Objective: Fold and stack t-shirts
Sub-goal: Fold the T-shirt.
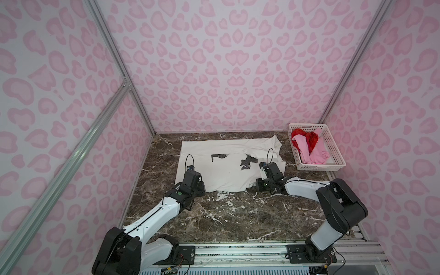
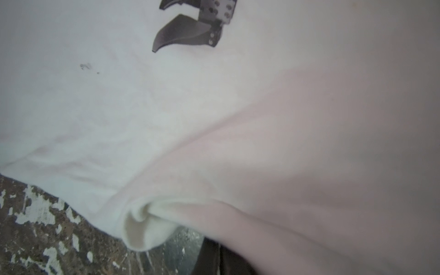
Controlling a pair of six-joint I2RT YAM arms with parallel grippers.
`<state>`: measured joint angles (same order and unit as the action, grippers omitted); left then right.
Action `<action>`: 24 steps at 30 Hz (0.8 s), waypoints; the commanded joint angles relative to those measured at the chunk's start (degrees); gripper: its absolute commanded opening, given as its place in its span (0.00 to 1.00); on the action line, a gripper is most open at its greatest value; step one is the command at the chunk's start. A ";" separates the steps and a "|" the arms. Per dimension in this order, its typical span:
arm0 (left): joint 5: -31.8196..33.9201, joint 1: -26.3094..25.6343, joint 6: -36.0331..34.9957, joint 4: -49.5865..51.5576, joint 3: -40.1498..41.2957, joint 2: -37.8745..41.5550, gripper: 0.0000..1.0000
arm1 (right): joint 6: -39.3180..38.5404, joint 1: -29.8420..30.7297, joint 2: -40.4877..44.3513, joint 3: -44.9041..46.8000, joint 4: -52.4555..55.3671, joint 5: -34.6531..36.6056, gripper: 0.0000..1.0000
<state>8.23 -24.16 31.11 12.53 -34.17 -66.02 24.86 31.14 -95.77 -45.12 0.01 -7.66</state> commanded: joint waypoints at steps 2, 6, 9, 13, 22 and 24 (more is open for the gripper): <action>0.62 0.06 -0.79 0.64 -0.15 0.18 0.43 | -0.96 1.13 1.22 -0.98 1.93 1.25 0.00; 0.74 0.08 -1.05 1.15 -0.67 0.45 0.43 | -1.33 3.62 5.74 -2.76 7.81 2.40 0.00; 0.65 0.08 -1.05 1.35 -0.89 0.63 0.42 | -1.40 5.97 10.74 -4.26 13.27 3.46 0.00; 0.14 0.08 -0.97 1.35 -0.73 0.97 0.43 | -0.98 6.81 15.88 -5.69 18.69 3.61 0.00; 0.07 0.08 -1.58 2.84 -2.11 2.03 0.43 | -2.14 7.27 19.74 -10.02 23.57 5.30 0.00; 0.08 0.08 -1.58 2.93 -2.22 2.12 0.43 | -2.74 7.27 18.49 -11.29 22.93 5.53 0.02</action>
<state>8.23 -24.16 30.09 14.44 -35.99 -64.12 23.53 38.39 -76.44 -55.02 22.17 -3.25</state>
